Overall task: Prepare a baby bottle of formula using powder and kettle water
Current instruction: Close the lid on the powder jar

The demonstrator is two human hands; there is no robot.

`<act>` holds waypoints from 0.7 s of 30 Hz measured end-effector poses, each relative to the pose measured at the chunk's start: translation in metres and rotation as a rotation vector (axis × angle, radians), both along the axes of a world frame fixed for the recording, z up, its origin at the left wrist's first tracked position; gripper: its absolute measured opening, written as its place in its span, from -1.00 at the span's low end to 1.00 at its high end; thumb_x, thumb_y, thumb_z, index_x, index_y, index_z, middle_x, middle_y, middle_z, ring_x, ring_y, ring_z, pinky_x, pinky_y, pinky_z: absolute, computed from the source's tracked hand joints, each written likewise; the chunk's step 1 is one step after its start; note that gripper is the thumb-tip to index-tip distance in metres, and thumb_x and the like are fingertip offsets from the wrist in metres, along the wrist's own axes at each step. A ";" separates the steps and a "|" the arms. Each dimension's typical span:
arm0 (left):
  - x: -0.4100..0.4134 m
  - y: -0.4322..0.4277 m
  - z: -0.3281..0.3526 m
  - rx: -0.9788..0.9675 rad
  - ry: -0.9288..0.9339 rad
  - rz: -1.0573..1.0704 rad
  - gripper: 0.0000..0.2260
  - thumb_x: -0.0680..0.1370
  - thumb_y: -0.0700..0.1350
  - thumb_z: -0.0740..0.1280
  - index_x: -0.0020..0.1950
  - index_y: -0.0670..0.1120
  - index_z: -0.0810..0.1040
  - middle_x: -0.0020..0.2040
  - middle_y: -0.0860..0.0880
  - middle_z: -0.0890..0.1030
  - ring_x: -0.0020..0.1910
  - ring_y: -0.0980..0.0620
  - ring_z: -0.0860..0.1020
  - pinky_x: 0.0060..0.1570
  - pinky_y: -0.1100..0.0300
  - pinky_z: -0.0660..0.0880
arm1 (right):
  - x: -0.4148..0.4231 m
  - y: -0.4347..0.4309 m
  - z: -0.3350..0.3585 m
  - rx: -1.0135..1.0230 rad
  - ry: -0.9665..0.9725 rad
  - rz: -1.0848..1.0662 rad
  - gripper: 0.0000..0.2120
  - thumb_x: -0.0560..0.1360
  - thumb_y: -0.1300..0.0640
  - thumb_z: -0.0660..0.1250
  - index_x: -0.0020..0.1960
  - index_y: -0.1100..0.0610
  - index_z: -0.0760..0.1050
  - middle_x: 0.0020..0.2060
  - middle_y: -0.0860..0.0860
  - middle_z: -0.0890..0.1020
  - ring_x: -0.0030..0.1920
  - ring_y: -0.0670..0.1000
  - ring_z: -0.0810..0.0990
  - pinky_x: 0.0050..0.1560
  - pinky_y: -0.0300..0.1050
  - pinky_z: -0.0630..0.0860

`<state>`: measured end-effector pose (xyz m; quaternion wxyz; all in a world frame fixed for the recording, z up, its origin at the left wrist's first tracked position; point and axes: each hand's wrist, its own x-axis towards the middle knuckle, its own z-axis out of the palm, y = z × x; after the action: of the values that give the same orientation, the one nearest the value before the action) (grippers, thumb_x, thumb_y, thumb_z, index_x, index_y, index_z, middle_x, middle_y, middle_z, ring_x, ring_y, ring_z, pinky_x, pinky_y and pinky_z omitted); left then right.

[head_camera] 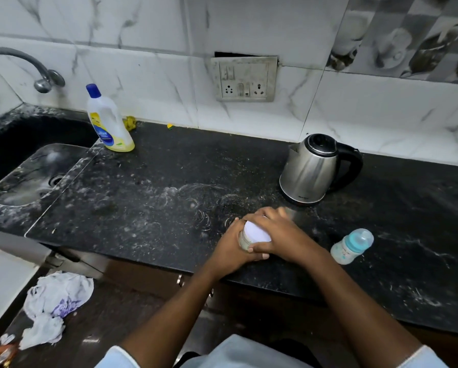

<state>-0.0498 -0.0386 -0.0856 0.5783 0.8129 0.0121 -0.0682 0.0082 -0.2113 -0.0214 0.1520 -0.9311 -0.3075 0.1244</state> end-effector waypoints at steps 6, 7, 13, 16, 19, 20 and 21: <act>0.000 -0.004 -0.014 -0.115 -0.039 0.098 -0.27 0.26 -0.05 0.75 0.38 0.07 0.56 0.20 0.07 0.71 0.22 0.04 0.66 0.28 -0.10 0.60 | 0.004 0.010 0.005 -0.094 -0.031 0.083 -0.26 0.43 -0.26 0.50 0.54 -0.17 0.33 0.35 -0.04 0.42 0.22 0.05 0.29 0.19 0.03 0.42; 0.000 -0.004 -0.016 -0.114 -0.046 0.099 -0.27 0.26 -0.04 0.75 0.38 0.07 0.56 0.20 0.07 0.70 0.22 0.05 0.66 0.28 -0.07 0.60 | 0.003 0.011 0.005 -0.122 -0.052 0.084 -0.25 0.42 -0.29 0.49 0.53 -0.16 0.33 0.33 -0.02 0.43 0.23 0.06 0.32 0.14 0.02 0.43; 0.000 -0.003 -0.019 -0.111 -0.082 0.098 -0.22 0.25 -0.09 0.76 0.41 0.08 0.54 0.23 0.09 0.70 0.24 0.08 0.65 0.28 0.03 0.60 | -0.006 0.025 0.009 -0.243 -0.098 -0.014 -0.15 0.33 -0.52 0.38 0.40 0.01 0.35 0.20 0.13 0.44 0.23 0.18 0.48 0.13 0.09 0.49; 0.000 -0.002 -0.019 -0.111 -0.093 0.093 -0.23 0.25 -0.06 0.75 0.40 0.09 0.54 0.24 0.06 0.69 0.26 0.02 0.65 0.28 0.02 0.60 | -0.008 0.026 0.012 -0.297 -0.142 0.038 -0.18 0.39 -0.50 0.35 0.39 0.05 0.35 0.21 0.15 0.43 0.21 0.20 0.50 0.11 0.11 0.50; -0.001 -0.003 -0.018 -0.124 -0.063 0.102 -0.27 0.27 -0.18 0.73 0.39 0.05 0.56 0.18 0.09 0.72 0.18 0.12 0.67 0.13 0.24 0.60 | -0.011 0.028 0.018 -0.330 -0.137 0.001 -0.17 0.43 -0.55 0.23 0.40 0.07 0.34 0.23 0.16 0.46 0.18 0.22 0.56 0.04 0.11 0.51; -0.001 -0.003 -0.019 -0.133 -0.060 0.097 -0.28 0.29 -0.25 0.72 0.39 0.03 0.57 0.16 0.11 0.72 0.13 0.18 0.67 0.07 0.31 0.57 | -0.013 0.031 0.019 -0.346 -0.133 -0.032 -0.14 0.43 -0.58 0.18 0.39 0.10 0.35 0.23 0.18 0.49 0.16 0.23 0.60 0.03 0.11 0.52; -0.001 -0.003 -0.019 -0.139 -0.062 0.092 -0.29 0.30 -0.30 0.70 0.38 0.02 0.57 0.15 0.13 0.72 0.10 0.23 0.66 0.05 0.34 0.56 | -0.014 0.034 0.021 -0.366 -0.130 -0.064 -0.12 0.42 -0.60 0.15 0.36 0.13 0.37 0.22 0.19 0.53 0.15 0.24 0.62 0.02 0.10 0.53</act>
<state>-0.0504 -0.0421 -0.1045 0.6360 0.7710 0.0267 -0.0169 -0.0057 -0.1777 -0.0001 -0.0362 -0.9585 -0.2592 0.1130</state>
